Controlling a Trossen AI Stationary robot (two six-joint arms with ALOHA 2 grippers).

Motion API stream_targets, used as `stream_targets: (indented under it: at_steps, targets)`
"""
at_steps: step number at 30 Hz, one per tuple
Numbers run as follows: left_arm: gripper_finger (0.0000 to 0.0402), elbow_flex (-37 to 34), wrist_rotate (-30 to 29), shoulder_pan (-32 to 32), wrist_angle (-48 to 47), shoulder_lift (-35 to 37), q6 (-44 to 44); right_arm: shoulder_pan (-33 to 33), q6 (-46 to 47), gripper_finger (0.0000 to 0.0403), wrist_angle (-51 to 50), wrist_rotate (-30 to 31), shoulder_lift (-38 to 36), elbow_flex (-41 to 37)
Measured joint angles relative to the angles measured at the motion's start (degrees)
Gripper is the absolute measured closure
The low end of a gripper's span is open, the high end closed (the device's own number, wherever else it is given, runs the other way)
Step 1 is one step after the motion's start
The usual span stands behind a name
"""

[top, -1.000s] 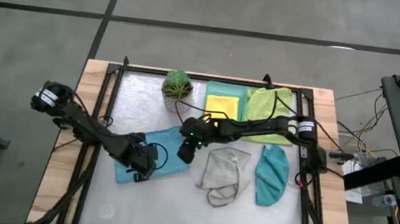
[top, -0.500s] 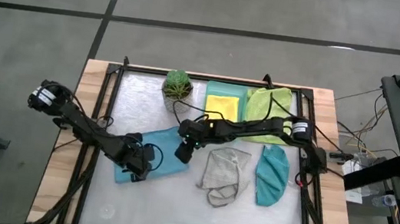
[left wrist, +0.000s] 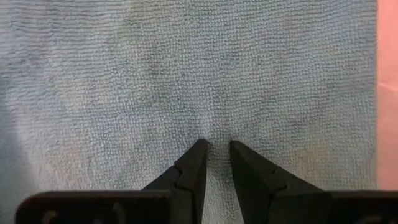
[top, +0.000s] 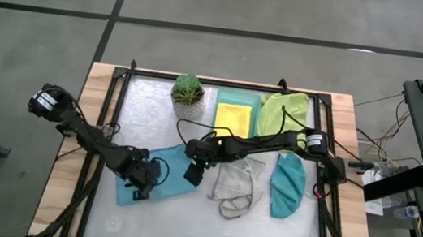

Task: Fold microfiber towels
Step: Fold the left blue microfiber cloth

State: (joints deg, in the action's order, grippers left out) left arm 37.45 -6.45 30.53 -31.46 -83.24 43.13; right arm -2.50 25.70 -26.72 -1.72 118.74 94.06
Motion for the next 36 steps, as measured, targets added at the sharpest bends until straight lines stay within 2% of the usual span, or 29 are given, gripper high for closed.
stream_targets:
  at_steps: [6,18,32,36]
  targets:
    - [0.0343,0.11,1.01,2.55,1.72,-0.02,0.00,-0.76,0.18,0.0204,-1.67,-0.24,0.00,0.07]
    - [0.0343,0.04,0.54,2.68,1.70,-0.04,-0.39,-1.13,4.17,0.0146,0.72,-0.20,0.40,0.07]
    - [0.0343,0.03,-0.08,2.70,3.12,-0.07,-0.04,-1.76,4.13,0.0146,6.73,1.96,3.73,-0.73]
    - [0.0343,-0.06,-0.78,2.72,3.45,-0.07,-0.02,-1.91,3.50,0.0153,9.15,-0.28,4.41,-0.68]
